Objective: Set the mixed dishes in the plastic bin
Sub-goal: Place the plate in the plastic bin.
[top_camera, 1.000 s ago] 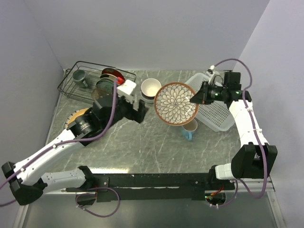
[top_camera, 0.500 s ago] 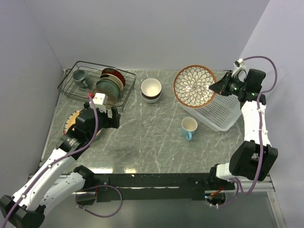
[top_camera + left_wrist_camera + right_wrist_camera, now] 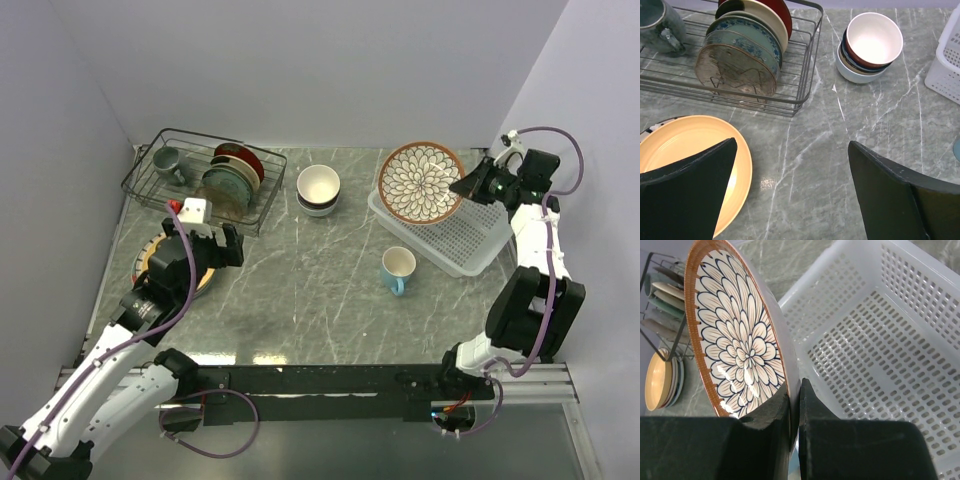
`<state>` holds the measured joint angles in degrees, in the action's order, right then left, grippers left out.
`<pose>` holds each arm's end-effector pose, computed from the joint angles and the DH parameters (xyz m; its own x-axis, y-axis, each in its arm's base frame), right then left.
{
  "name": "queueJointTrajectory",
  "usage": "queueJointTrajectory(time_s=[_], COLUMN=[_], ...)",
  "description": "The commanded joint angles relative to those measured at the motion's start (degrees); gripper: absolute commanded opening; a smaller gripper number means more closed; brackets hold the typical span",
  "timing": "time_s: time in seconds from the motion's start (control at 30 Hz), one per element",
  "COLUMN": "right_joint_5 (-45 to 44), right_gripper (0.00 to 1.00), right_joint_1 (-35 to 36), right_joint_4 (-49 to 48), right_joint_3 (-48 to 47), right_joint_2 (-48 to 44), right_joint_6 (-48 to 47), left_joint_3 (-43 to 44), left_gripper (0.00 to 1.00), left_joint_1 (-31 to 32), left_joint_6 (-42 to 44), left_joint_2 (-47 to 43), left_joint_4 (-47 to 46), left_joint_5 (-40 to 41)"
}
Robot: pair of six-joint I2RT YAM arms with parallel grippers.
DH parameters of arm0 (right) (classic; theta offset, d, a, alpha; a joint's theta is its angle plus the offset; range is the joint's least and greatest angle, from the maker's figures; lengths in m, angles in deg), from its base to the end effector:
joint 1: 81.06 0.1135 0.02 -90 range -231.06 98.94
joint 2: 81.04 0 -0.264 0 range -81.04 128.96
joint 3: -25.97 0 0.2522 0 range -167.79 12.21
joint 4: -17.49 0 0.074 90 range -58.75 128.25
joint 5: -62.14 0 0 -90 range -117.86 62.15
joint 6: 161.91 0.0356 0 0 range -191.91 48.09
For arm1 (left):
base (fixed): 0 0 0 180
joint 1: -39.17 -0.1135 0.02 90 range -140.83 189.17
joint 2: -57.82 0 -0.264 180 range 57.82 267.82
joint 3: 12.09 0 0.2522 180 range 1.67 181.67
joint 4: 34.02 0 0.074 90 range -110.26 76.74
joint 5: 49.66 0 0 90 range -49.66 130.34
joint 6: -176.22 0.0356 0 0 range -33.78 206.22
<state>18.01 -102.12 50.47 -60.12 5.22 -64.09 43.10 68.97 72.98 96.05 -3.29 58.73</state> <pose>0.3243 -0.0975 0.3222 -0.5478 0.3125 -0.7761 -0.2383 0.8309 0.5028 0.1432 -0.0690 0.3248 -0.2482 -0.1083 -0.9626 0.1529 0.9769 -0.1494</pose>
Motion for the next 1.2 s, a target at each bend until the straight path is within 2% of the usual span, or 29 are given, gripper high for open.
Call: queueJointTrajectory(time_s=[0.0, 0.57, 0.87, 0.97, 1.17], right_joint_5=[2.91, -4.20, -6.84, -7.37, -9.30], right_gripper=[0.00, 0.00, 0.03, 0.06, 0.20], right_joint_1=[-0.39, -1.35, -0.65, 0.05, 0.93], right_joint_4=[-6.39, -0.33, 1.69, 2.75, 5.29], right_joint_3=[-4.74, -11.86, -11.95, -12.30, -14.85], right_joint_2=[0.48, 15.42, 21.05, 22.63, 25.80], right_joint_6=[1.86, -0.60, -3.07, -3.86, -5.35], left_joint_3=[-0.47, -0.74, -0.82, -0.82, -0.82], left_gripper=[0.99, 0.99, 0.99, 0.99, 0.99], left_joint_1=[-0.18, -0.27, -0.97, -1.06, -1.33], left_joint_6=[-0.30, 0.05, 0.14, 0.14, 0.05], left_joint_2=[-0.71, 0.17, 0.78, 0.87, 1.14], left_joint_4=[-2.91, -3.26, -3.35, -3.35, -3.44], left_joint_5=[2.00, 2.70, 2.53, 2.44, 2.17])
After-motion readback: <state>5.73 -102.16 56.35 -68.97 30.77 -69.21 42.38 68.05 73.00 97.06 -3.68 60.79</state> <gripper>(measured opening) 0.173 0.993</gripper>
